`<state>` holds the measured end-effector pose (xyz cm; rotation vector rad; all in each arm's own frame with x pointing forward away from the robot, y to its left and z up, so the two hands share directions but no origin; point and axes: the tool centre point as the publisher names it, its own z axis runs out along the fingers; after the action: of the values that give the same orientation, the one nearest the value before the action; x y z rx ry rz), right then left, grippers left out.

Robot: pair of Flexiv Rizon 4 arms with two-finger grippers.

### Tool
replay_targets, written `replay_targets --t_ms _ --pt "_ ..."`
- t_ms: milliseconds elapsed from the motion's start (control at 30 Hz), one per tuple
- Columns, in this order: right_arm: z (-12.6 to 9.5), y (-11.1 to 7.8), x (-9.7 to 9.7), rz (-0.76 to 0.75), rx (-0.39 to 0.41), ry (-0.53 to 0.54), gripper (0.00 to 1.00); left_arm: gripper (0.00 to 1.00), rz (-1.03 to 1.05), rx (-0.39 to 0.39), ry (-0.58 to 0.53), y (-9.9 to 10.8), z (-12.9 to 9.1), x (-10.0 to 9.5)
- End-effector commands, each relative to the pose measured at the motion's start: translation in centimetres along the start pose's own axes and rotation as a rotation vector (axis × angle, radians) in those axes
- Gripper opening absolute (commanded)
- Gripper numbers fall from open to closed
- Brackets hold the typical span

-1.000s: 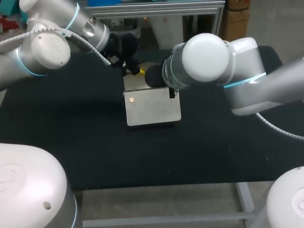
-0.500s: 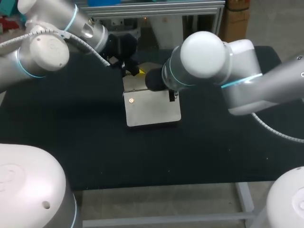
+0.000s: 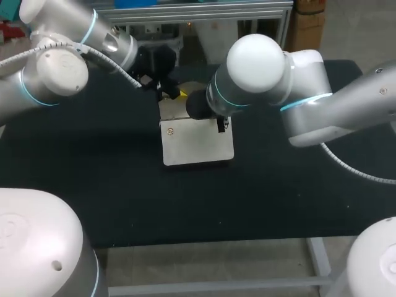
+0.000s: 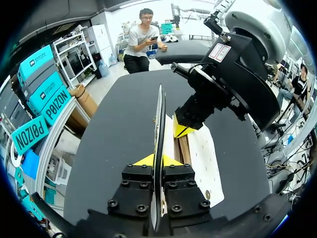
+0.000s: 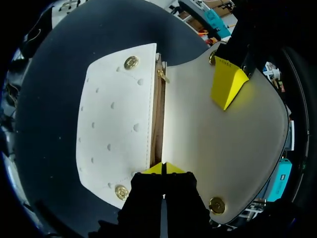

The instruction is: Pick up the bag, open it, inspect its contents, close it, and place it on the opposite side

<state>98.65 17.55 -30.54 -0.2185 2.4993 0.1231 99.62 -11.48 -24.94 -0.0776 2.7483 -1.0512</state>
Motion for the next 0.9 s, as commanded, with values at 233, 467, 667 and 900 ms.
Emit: replay_targets --t_ms 233,467,667,900 --pt "-0.1 0.6 0.7 -0.041 0.015 0.079 0.00 0.00 -0.032 0.037 -0.040 0.2 -0.1 0.3" --pt "-0.4 1.0 1.6 -0.053 0.008 0.102 0.00 0.00 -0.054 0.048 -0.067 0.0 -0.1 0.1" --pt "-0.9 1.2 2.6 -0.054 0.012 0.122 0.00 0.00 -0.085 0.054 -0.083 -0.1 0.0 -0.1" --pt "-1.2 1.5 3.6 -0.069 0.018 0.141 0.00 0.00 -0.108 0.068 -0.093 -0.1 -0.3 -0.2"
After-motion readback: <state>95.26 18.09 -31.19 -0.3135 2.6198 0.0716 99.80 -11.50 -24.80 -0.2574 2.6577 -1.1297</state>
